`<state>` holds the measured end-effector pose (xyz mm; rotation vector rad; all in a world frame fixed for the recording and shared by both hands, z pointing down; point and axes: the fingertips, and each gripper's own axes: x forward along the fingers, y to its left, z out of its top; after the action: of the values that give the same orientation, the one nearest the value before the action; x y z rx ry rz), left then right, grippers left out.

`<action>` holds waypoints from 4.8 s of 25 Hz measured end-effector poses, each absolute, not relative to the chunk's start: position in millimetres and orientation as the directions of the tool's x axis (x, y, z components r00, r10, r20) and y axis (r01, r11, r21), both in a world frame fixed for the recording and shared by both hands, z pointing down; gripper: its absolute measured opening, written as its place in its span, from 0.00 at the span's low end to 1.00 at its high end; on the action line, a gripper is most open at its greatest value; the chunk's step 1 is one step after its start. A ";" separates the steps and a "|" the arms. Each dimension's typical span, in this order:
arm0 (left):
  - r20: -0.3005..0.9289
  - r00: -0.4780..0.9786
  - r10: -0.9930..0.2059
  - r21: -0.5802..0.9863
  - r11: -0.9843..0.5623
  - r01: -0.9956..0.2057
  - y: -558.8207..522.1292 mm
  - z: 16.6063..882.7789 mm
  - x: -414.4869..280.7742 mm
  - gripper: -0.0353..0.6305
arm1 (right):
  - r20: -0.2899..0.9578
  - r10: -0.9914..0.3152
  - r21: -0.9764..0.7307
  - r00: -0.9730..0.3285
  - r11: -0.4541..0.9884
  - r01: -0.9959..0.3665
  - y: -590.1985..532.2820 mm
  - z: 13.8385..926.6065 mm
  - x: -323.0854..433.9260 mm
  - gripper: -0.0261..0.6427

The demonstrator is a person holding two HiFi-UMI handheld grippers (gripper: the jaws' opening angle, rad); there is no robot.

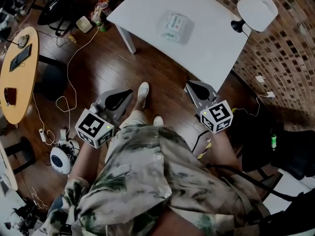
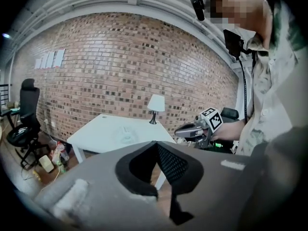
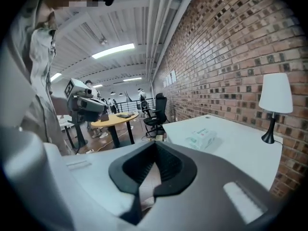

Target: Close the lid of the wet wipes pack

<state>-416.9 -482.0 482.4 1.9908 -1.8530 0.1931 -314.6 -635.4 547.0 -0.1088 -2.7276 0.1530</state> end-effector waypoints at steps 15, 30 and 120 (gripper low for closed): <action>0.353 0.069 -0.933 0.194 0.000 -0.981 -314.4 460.8 -367.5 0.06 | 0.354 0.214 -0.068 -0.911 0.977 0.203 -453.2 508.0 -297.5 0.04; 0.255 0.210 -0.944 0.238 -0.149 -0.960 -106.6 470.1 -357.4 0.06 | 0.345 0.069 -0.040 -0.936 0.997 0.058 -225.0 461.3 -259.3 0.04; 0.221 0.498 -0.838 0.227 -0.453 -0.862 266.6 413.7 21.6 0.06 | 0.274 -0.057 0.037 -0.960 0.998 -0.049 224.1 401.6 89.3 0.05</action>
<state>21.6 266.6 413.7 2.4381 -1.4298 0.1097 89.3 224.1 401.6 0.0775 -2.8618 -0.0431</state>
